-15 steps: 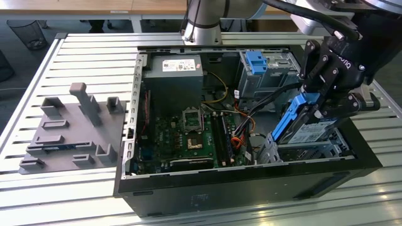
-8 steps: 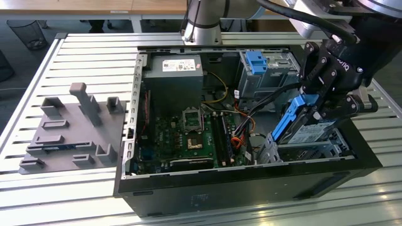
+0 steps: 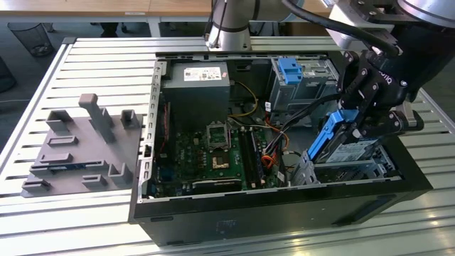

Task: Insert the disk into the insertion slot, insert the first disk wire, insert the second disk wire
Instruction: 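Insert the disk into the insertion slot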

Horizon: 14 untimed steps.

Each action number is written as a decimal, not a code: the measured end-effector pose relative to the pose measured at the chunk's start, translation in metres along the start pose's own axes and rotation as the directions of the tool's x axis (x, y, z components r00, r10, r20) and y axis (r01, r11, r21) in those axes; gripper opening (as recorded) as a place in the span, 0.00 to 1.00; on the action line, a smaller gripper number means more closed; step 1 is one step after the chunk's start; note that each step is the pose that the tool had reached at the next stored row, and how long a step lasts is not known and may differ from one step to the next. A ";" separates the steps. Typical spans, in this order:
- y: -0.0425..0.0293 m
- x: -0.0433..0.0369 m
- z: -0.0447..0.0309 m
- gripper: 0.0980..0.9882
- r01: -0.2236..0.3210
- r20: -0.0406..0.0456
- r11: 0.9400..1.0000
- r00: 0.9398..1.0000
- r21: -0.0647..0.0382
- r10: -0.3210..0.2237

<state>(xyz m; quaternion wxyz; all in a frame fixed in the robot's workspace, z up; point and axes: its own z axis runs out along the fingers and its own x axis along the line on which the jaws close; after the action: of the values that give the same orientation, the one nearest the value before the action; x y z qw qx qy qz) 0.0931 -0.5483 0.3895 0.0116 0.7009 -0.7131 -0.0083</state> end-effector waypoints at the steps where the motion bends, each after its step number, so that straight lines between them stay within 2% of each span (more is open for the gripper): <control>1: 0.0000 0.0000 0.0008 0.30 0.000 0.000 1.000 1.000 0.000 0.000; 14: -0.0004 0.0000 0.0121 0.30 0.000 0.000 1.000 1.000 0.000 0.000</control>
<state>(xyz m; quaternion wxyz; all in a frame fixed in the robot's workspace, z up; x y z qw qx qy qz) 0.0932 -0.5483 0.3773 0.0115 0.7009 -0.7131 -0.0083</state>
